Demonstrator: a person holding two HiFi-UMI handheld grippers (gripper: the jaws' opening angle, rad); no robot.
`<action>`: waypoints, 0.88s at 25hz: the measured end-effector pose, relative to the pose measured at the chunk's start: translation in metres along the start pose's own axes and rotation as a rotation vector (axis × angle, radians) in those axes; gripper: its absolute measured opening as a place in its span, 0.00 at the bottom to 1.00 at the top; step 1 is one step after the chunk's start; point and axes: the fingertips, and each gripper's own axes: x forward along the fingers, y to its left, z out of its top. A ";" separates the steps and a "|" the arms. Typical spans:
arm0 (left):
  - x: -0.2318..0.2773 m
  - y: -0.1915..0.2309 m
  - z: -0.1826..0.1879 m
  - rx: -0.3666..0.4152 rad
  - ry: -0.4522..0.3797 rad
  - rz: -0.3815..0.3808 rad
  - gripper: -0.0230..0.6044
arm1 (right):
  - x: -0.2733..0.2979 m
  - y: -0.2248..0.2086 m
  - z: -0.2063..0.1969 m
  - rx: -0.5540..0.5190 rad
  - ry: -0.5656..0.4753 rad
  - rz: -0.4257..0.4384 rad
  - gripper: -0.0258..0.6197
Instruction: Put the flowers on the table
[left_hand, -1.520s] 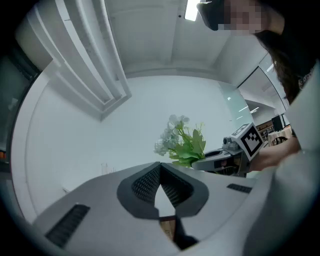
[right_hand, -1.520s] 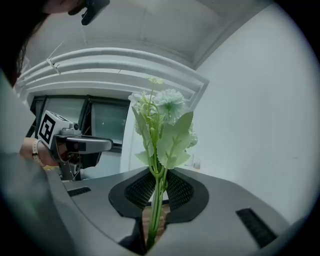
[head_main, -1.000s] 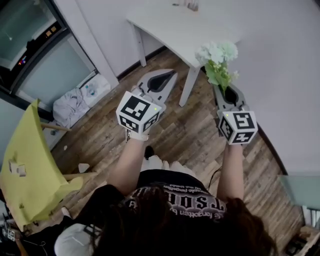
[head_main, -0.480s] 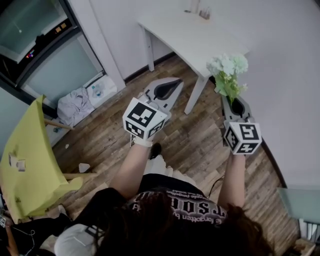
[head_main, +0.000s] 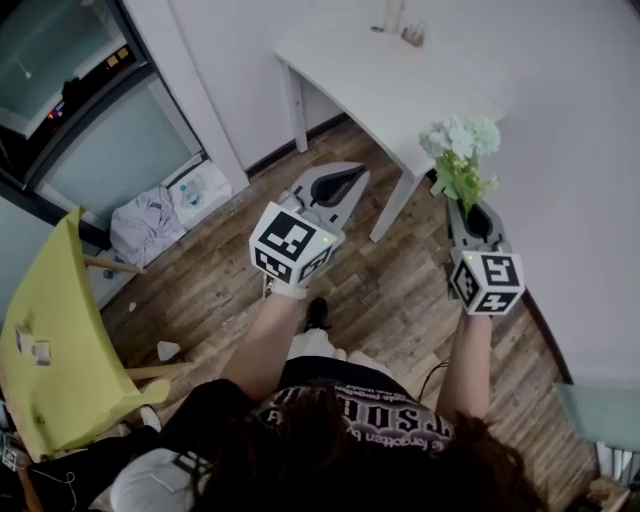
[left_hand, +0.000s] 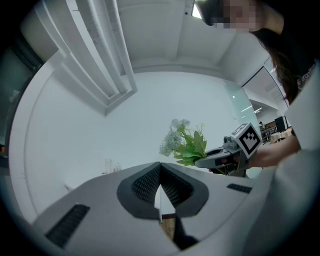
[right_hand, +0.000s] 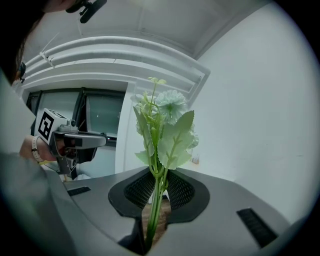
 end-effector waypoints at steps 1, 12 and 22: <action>0.003 0.006 -0.002 -0.001 0.002 -0.002 0.04 | 0.007 -0.001 -0.001 0.001 0.001 -0.001 0.15; 0.032 0.082 -0.013 -0.008 -0.006 -0.031 0.04 | 0.086 -0.004 0.003 -0.005 0.022 -0.033 0.15; 0.045 0.138 -0.012 -0.011 -0.021 -0.049 0.04 | 0.137 -0.001 0.011 -0.019 0.032 -0.064 0.15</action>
